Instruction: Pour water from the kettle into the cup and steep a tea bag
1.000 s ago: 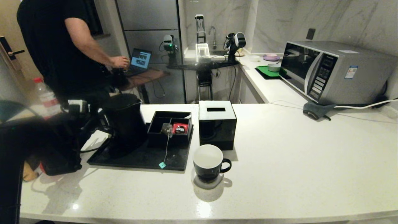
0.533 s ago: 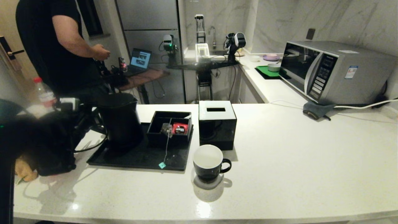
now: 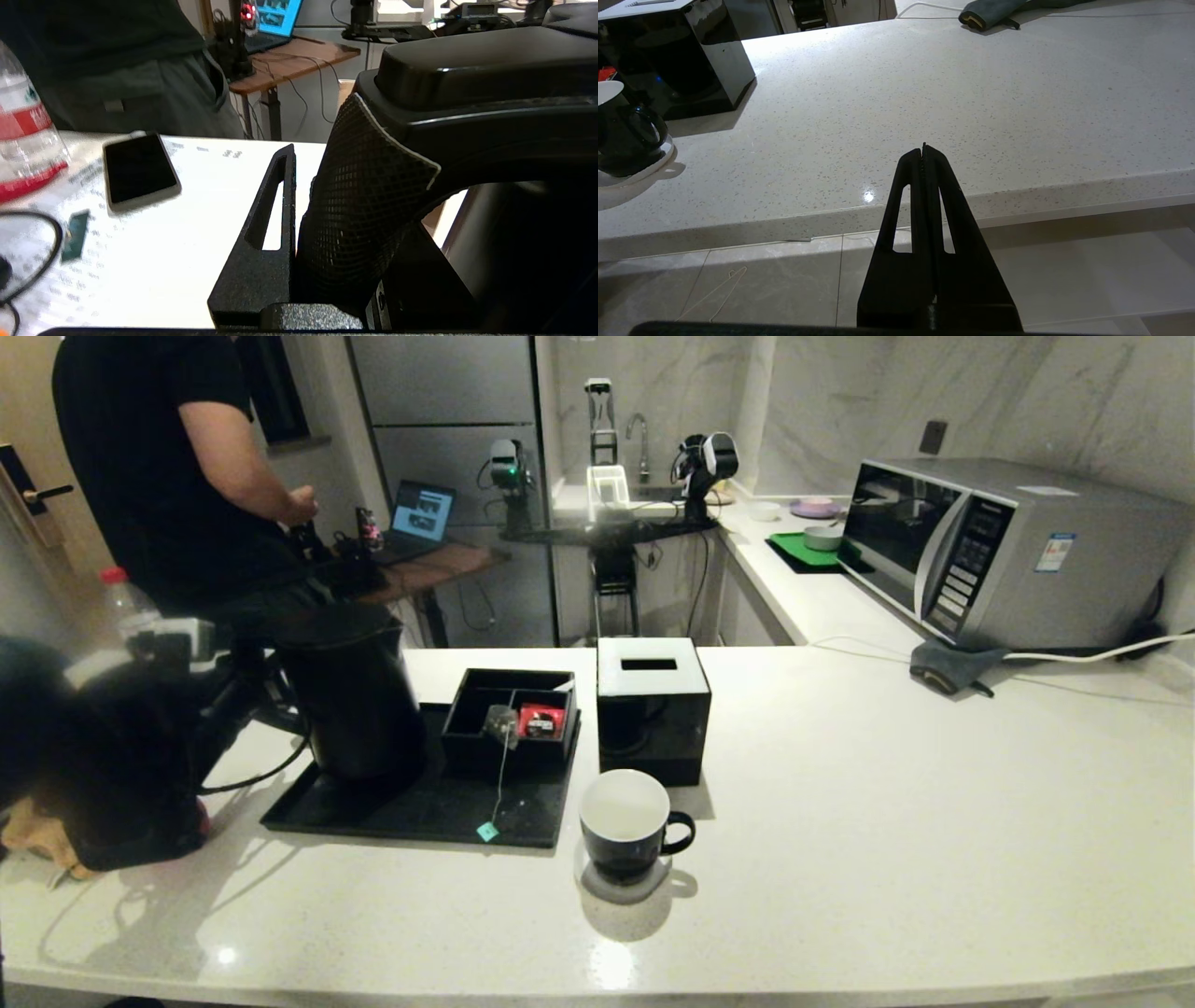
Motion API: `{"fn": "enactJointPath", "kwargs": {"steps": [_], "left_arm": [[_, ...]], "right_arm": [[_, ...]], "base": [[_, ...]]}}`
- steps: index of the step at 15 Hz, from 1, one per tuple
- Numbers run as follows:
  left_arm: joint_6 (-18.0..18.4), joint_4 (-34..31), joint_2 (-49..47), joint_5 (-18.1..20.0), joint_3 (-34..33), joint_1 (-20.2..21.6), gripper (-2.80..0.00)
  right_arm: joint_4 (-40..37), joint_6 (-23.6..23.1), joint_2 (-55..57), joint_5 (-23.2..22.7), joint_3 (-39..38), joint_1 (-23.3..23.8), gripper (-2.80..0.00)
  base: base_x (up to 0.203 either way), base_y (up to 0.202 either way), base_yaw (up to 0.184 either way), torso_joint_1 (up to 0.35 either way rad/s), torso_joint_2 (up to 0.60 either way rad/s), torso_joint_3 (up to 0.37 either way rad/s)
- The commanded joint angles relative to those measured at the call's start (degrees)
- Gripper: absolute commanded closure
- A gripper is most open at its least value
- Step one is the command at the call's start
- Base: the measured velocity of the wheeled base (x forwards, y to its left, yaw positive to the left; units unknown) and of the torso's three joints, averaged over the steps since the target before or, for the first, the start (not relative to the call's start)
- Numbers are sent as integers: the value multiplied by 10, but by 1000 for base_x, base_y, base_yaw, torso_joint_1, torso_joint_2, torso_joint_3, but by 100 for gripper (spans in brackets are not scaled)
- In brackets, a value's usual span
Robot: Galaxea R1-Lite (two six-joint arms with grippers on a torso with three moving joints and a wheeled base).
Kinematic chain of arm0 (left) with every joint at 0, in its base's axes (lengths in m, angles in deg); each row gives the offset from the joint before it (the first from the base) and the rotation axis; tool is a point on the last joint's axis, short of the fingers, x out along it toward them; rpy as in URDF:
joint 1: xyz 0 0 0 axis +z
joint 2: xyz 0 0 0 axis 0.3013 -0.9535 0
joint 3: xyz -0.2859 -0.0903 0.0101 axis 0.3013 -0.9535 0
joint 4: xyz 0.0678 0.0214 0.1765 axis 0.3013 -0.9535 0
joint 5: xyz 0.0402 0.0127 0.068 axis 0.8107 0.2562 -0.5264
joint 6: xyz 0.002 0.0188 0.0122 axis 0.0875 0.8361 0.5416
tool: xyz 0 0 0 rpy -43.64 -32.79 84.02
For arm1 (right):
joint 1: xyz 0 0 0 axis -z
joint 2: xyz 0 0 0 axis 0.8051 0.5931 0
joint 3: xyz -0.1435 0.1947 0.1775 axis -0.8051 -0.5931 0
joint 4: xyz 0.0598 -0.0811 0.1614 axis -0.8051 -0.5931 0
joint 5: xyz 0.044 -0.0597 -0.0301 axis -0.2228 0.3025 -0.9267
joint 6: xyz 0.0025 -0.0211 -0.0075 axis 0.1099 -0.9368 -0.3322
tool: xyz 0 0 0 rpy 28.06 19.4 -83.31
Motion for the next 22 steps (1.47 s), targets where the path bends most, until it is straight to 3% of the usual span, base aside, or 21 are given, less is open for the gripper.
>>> {"fn": "enactJointPath", "kwargs": {"steps": [1, 10, 17, 22], "left_arm": [[-5, 29, 33, 0, -23, 0, 0], [-11, 29, 85, 2, -37, -2, 0], [-10, 29, 151, 2, -123, -9, 0], [-4, 29, 200, 0, -167, -41, 0]], "right_arm": [[0, 0, 1, 0, 0, -1, 0], [0, 0, 1, 0, 0, 0, 0], [0, 0, 1, 0, 0, 0, 0], [0, 0, 1, 0, 0, 0, 0]], "base": [[0, 0, 0, 0, 0, 0], [0, 0, 0, 0, 0, 0], [0, 0, 0, 0, 0, 0], [0, 0, 0, 0, 0, 0]]}}
